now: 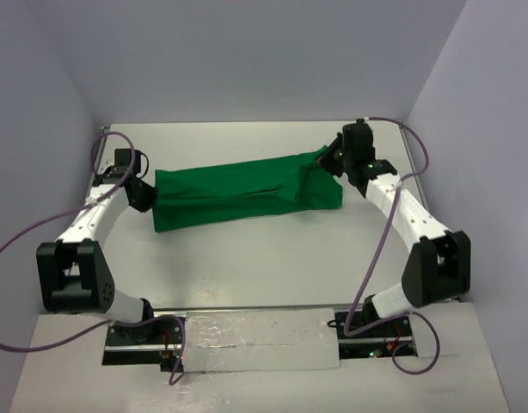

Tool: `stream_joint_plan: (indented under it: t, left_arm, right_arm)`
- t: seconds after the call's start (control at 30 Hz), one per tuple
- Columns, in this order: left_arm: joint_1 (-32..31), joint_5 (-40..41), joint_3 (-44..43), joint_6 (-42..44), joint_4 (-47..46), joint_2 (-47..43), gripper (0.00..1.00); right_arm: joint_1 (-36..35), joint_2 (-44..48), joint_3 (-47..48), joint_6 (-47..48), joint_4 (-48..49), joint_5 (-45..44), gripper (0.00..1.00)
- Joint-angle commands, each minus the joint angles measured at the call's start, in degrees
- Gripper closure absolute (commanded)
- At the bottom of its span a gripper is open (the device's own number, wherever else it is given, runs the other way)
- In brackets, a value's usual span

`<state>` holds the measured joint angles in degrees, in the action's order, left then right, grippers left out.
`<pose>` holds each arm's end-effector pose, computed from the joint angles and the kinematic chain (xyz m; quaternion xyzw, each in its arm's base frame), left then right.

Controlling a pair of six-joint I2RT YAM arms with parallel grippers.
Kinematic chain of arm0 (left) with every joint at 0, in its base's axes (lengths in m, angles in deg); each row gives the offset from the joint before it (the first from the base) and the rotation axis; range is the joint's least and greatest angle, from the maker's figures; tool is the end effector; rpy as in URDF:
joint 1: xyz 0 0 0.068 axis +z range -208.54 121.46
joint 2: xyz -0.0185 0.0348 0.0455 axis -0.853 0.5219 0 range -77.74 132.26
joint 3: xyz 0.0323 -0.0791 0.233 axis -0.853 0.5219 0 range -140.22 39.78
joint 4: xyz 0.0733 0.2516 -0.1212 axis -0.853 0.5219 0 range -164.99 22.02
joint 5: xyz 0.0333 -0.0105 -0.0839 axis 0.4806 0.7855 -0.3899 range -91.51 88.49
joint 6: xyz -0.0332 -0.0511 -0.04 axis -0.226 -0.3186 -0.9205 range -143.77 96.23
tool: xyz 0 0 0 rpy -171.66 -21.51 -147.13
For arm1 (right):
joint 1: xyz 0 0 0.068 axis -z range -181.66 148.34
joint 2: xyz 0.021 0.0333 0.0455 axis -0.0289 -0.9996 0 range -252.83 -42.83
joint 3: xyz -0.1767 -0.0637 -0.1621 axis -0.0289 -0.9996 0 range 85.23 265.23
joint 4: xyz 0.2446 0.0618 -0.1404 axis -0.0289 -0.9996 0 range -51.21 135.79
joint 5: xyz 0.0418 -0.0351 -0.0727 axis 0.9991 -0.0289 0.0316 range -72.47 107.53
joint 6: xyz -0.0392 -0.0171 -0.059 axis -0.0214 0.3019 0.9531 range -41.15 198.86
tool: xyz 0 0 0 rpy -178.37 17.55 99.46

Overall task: Fold and stack the t-shirts
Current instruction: Fold the other side of the tshirt into a rectangle

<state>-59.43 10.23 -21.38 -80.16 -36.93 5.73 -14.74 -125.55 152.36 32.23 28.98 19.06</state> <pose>0.3352 0.0072 0.1860 -0.4709 0.8389 -0.0351 0.2707 0.3730 0.0884 0.2620 0.2467 0.8408 0.2500 0.4120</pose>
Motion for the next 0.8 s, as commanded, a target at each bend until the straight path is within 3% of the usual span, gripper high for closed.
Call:
stream_joint_plan:
  t: [0.0,0.17,0.2,0.23,0.27,0.3,0.37,0.43,0.7,0.77]
  left_arm:
    - [0.8,0.0,-4.4,1.1,-2.7,4.5,0.90]
    - [0.8,0.3,-7.9,1.5,-2.4,11.3,0.89]
    - [1.4,0.2,-8.5,1.6,-2.0,12.6,0.84]
    - [2.7,0.2,-9.4,1.4,-1.4,14.1,0.71]
    - [3.0,0.1,-9.9,1.2,-1.2,15.3,0.41]
    - [3.5,-0.8,-10.2,1.3,-1.3,15.7,0.26]
    - [4.0,-1.8,-10.6,1.5,-1.3,15.8,0.10]
    - [4.1,-1.1,-11.3,1.4,-0.7,15.0,0.06]
    - [4.1,2.1,-11.8,1.3,1.0,5.9,0.07]
    - [4.0,1.6,-10.4,1.5,0.7,2.4,0.08]
  right_arm:
    - [0.5,-6.2,6.3,1.8,2.0,0.5,0.91]
    - [0.9,-13.9,12.6,2.6,1.2,1.6,0.90]
    - [0.9,-15.5,14.1,2.9,0.5,2.3,0.80]
    - [1.1,-17.9,16.4,3.4,-0.8,3.4,0.59]
    - [1.2,-20.7,17.9,3.8,-1.8,4.2,0.46]
    - [1.2,-21.8,20.8,4.1,-4.0,4.5,0.30]
    - [1.4,-22.9,21.7,4.4,-4.7,4.3,0.20]
    - [1.3,-21.6,19.7,4.5,-3.4,3.8,0.17]
    - [-1.0,-15.0,7.0,8.4,-1.0,8.5,0.20]
    - [-2.2,-14.2,2.2,9.0,0.3,7.7,0.31]
